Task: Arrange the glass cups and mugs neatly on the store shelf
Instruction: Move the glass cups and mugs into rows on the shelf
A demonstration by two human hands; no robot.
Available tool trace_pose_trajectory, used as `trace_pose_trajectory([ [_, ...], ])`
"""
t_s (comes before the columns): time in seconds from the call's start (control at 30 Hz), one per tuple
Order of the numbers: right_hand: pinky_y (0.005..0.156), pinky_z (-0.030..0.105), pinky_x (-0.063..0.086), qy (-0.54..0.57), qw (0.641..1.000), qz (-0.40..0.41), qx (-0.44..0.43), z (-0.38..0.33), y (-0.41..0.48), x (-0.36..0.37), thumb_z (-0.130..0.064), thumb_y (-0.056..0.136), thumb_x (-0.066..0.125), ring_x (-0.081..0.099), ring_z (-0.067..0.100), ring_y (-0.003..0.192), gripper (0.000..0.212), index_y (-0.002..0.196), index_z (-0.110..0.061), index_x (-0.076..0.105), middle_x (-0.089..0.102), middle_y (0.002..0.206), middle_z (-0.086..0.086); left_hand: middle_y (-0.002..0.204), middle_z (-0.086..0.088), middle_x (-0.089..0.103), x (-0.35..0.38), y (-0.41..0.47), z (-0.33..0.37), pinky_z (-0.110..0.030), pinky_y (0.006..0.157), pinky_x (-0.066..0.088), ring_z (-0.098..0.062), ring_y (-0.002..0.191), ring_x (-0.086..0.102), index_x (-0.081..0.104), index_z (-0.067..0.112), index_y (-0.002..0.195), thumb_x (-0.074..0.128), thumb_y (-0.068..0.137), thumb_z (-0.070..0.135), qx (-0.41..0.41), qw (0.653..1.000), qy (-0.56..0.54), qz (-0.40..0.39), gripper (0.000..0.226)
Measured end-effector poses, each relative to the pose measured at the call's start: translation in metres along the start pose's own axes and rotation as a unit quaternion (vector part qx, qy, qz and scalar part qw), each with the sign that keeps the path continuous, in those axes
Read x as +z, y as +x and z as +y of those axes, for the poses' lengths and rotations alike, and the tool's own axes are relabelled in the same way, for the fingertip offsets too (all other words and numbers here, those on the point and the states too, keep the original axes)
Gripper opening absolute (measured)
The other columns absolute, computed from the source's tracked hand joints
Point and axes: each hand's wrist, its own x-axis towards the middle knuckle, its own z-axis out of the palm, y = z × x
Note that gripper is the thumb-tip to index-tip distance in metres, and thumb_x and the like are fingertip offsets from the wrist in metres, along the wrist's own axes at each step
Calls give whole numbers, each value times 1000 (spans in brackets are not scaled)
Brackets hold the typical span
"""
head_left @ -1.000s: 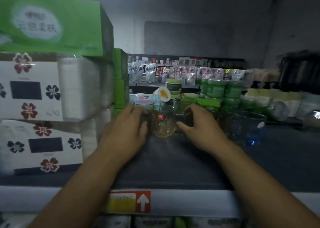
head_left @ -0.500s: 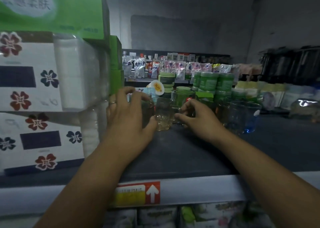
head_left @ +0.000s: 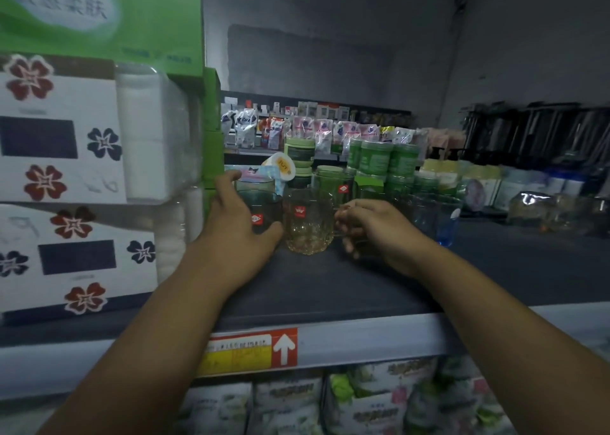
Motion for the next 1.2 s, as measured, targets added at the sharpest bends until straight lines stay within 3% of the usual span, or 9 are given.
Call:
trace_pose_trajectory([
  [0.17, 51, 30, 38, 91, 992, -37, 74, -5, -26, -24, -37, 102, 56, 47, 20, 55, 32, 80, -13, 56, 53, 70, 4, 150, -11, 44, 0, 6, -4, -44, 111, 44, -28, 128, 55, 9, 34, 148, 81, 79, 34, -22, 1000, -2, -13, 99],
  [0.27, 50, 28, 43, 112, 988, -29, 103, -6, -41, -40, -39, 101, 57, 51, 20, 56, 31, 79, -16, 55, 60, 74, 5, 151, -10, 46, 0, 9, -2, -35, 112, 40, -27, 132, 52, 6, 19, 155, 88, 74, 34, -46, 999, -19, -22, 116],
  [0.37, 53, 30, 50, 156, 981, -18, 117, -7, -50, -45, -37, 104, 53, 52, 21, 55, 33, 78, -17, 49, 52, 67, 4, 143, 4, 57, 0, 12, -2, -37, 110, 45, -19, 125, 61, 19, 17, 155, 95, 55, 56, -79, 992, -43, -83, 131],
  [0.53, 54, 31, 40, 241, 963, 48, 111, -2, -53, -35, -32, 106, 51, 30, 14, 49, 38, 72, -20, 42, 30, 59, -2, 103, 7, 78, -1, 9, -2, -34, 92, 57, -10, 94, 74, 64, 23, 119, 97, 38, 41, -101, 978, -83, -165, 88],
  [0.63, 52, 28, 39, 254, 960, 78, 91, -5, -60, -35, -28, 106, 51, 22, 12, 46, 40, 68, -21, 39, 26, 55, -5, 101, 9, 75, -4, 2, 9, -26, 78, 54, -10, 93, 72, 63, 25, 113, 95, 34, 44, -102, 982, -81, -134, 87],
  [0.77, 54, 29, 33, 337, 935, 78, 71, -9, -79, -59, -26, 104, 52, 14, 12, 47, 43, 64, -23, 35, 17, 59, -5, 81, 16, 75, -1, -12, 34, -13, 62, 48, 7, 71, 70, 63, 26, 100, 96, 55, 30, -70, 987, -119, -80, 55],
  [0.87, 50, 28, 36, 391, 914, 95, 44, -14, -99, -87, -25, 103, 53, 7, 13, 54, 45, 62, -22, 36, 10, 68, -2, 86, 8, 73, 7, -27, 66, -7, 50, 48, 11, 65, 68, 59, 27, 96, 91, 66, 23, -53, 983, -172, -45, 44],
  [1.03, 45, 26, 38, 397, 911, 112, 5, -18, -148, -145, -26, 104, 53, 13, 12, 50, 43, 63, -23, 40, 15, 64, -2, 95, 11, 79, 39, -56, 130, -28, 78, 56, -4, 85, 75, 67, 27, 109, 88, 52, 50, 0, 978, -206, -27, 66],
  [1.2, 45, 27, 38, 365, 919, 151, -6, -10, -210, -225, -26, 102, 58, 16, 12, 48, 40, 66, -21, 40, 19, 63, -2, 97, 14, 78, 100, -92, 205, -14, 72, 51, 5, 83, 71, 68, 26, 113, 86, 59, 49, 24, 969, -242, -34, 61],
])
